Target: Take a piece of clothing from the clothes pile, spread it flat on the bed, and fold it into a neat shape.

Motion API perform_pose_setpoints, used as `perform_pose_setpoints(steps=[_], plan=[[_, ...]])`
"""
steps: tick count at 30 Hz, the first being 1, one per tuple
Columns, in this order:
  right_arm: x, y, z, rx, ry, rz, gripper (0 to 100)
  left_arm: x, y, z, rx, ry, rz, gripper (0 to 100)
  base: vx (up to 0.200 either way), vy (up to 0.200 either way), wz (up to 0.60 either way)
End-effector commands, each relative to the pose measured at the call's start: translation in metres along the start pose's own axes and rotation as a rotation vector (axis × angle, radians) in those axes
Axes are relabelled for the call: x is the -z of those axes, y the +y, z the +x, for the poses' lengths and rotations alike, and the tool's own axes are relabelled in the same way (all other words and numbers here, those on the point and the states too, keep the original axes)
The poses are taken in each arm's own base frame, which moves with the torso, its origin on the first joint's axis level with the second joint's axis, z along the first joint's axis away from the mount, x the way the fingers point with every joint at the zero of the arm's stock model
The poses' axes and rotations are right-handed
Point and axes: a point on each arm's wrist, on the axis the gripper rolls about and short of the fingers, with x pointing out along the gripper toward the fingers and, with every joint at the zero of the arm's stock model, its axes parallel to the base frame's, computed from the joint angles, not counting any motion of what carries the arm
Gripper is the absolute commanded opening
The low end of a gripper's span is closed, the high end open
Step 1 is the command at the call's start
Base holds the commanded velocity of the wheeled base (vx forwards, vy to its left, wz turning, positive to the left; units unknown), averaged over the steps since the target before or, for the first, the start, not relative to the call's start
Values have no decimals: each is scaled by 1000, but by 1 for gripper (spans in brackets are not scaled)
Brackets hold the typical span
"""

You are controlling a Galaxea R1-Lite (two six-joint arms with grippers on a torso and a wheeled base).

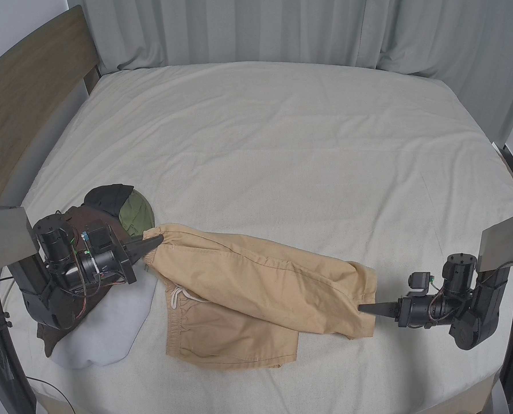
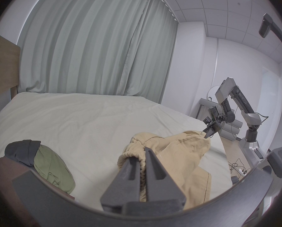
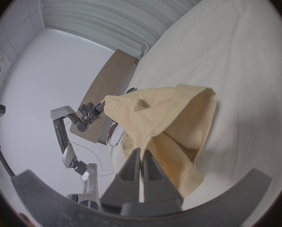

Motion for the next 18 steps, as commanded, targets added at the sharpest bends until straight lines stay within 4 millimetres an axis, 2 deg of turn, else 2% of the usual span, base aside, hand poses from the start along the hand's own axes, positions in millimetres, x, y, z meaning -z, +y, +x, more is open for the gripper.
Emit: perform_pose_setpoints(steps=[1, 3, 4, 13, 18], plan=[[7, -5, 3, 4, 19, 24, 0, 1, 0, 0, -1, 2, -2, 0, 0, 0, 0], [6, -5, 2, 4, 17, 22, 0, 1, 0, 0, -1, 3, -3, 0, 0, 0, 0], [5, -5, 2, 4, 13, 19, 100, 2, 0, 0, 1, 4, -4, 0, 0, 0, 0], [-16, -9, 14, 64, -73, -42, 100, 2, -4, 2, 11, 6, -5, 0, 0, 0, 0], [-26, -11, 19, 67, -106, 1, 100, 0, -4, 2, 13, 2, 0, 0, 0, 0, 0]])
